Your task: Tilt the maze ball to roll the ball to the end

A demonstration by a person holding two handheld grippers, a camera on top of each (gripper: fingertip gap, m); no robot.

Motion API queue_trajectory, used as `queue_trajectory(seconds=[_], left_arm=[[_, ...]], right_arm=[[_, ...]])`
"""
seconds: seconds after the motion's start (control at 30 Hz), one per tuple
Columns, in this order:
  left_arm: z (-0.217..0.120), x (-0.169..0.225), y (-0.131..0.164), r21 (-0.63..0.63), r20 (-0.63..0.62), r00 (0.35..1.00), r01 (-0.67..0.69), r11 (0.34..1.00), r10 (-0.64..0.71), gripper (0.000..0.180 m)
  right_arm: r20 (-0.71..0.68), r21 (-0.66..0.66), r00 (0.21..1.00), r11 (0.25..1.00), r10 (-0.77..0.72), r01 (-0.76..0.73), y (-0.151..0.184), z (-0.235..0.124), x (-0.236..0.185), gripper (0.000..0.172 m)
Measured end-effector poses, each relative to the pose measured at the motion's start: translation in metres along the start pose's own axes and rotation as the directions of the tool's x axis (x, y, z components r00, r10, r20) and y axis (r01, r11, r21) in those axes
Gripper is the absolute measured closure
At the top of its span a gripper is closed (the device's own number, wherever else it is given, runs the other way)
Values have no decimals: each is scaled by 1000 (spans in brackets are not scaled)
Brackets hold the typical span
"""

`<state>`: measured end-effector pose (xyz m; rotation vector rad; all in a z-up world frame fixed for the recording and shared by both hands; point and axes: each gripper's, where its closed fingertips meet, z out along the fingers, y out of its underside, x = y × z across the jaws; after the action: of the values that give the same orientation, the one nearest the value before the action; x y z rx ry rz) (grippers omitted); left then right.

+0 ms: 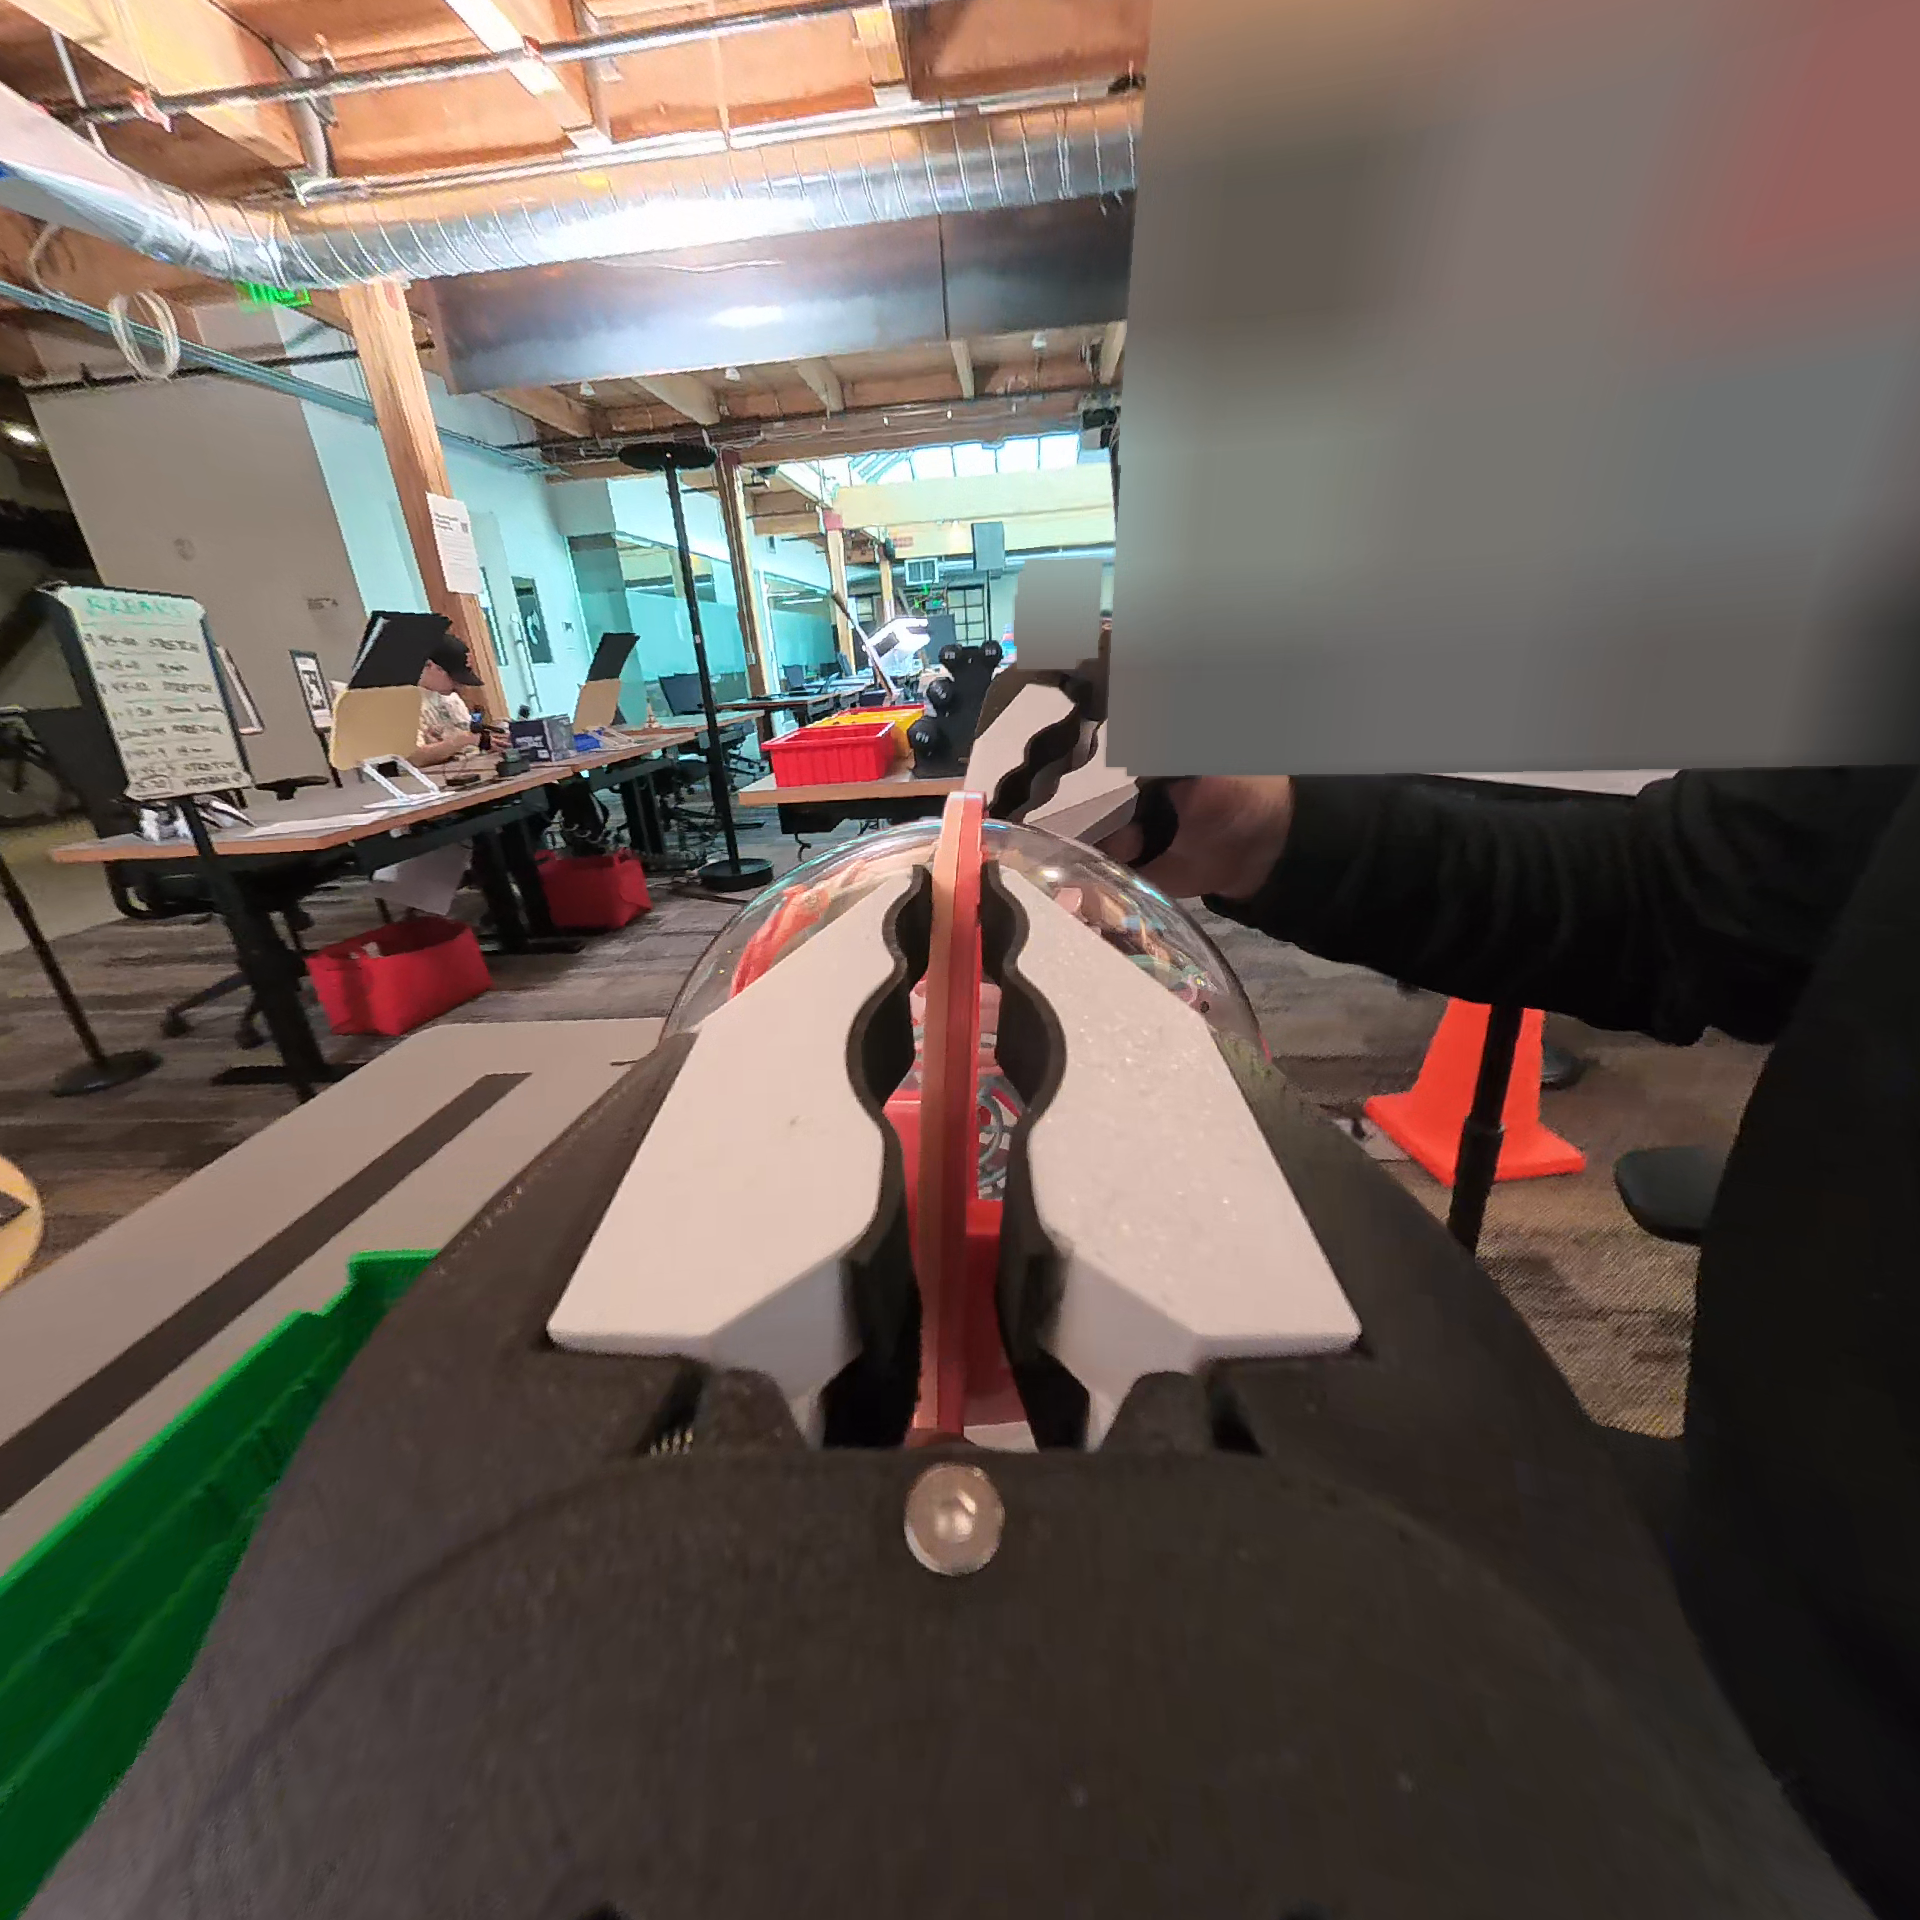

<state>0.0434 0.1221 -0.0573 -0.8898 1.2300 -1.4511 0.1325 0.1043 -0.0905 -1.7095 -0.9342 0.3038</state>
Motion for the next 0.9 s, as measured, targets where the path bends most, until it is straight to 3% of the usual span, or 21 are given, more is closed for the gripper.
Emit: queue_trajectory(seconds=[0.27,0.53,0.7,0.9], left_arm=[[-1,-1,-3,47,-26,1000,0,999,2,173],[13,8,-26,-32,-48,963,-266,963,264,173],[27,20,-46,-105,-88,882,-470,876,462,173],[49,30,-73,-222,-189,731,-682,697,656,174]], right_arm=[[-17,11,1000,1000,-21,21,-7,-3,1,166],[-117,98,990,991,-81,93,-21,-13,9,166],[-205,176,972,972,-119,156,-36,-24,17,166],[-311,309,946,931,-94,194,-55,-41,26,166]])
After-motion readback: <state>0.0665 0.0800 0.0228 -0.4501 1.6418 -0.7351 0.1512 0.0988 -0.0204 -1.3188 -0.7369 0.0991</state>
